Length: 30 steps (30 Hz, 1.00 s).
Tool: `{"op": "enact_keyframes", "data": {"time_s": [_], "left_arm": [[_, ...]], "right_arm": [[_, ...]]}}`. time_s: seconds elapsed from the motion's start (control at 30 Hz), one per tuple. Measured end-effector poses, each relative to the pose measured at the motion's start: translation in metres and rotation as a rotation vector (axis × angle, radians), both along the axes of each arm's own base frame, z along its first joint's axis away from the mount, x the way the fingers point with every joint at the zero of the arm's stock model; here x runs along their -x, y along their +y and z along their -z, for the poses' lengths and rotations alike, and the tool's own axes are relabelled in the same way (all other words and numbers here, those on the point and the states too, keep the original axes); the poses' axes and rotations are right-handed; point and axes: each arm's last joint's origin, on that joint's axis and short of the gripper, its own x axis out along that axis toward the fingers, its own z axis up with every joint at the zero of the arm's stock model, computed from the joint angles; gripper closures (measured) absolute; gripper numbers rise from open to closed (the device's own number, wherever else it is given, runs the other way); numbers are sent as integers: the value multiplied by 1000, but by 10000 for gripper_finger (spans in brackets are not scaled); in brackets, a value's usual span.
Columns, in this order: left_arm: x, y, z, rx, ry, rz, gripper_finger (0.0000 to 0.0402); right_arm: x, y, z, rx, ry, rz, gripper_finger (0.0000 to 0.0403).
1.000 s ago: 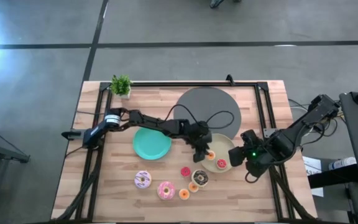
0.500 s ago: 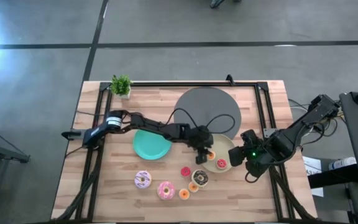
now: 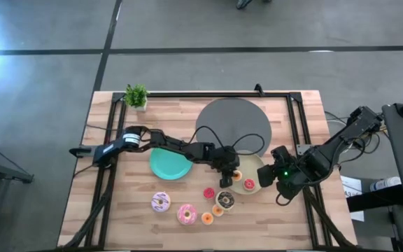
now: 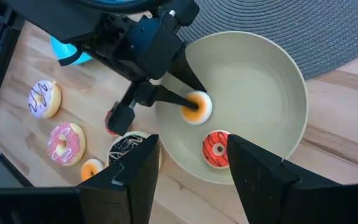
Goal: Pick & Place donuts
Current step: Put the small blue doughnut on the brown plate
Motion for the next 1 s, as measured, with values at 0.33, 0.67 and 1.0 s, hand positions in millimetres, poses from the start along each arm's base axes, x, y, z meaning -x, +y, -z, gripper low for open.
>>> {"op": "enact_keyframes", "data": {"time_s": [0.33,0.67,1.0], "left_arm": [[3,14,-28,96,-55,63,400],[20,92,-87,872,-83,595,401],[16,76,-94,866,-112,655,401]], "right_arm": [[-3,6,-2,15,-42,-79,223],[-34,20,-9,464,-71,-611,232],[-61,20,-17,688,124,-761,219]]}}
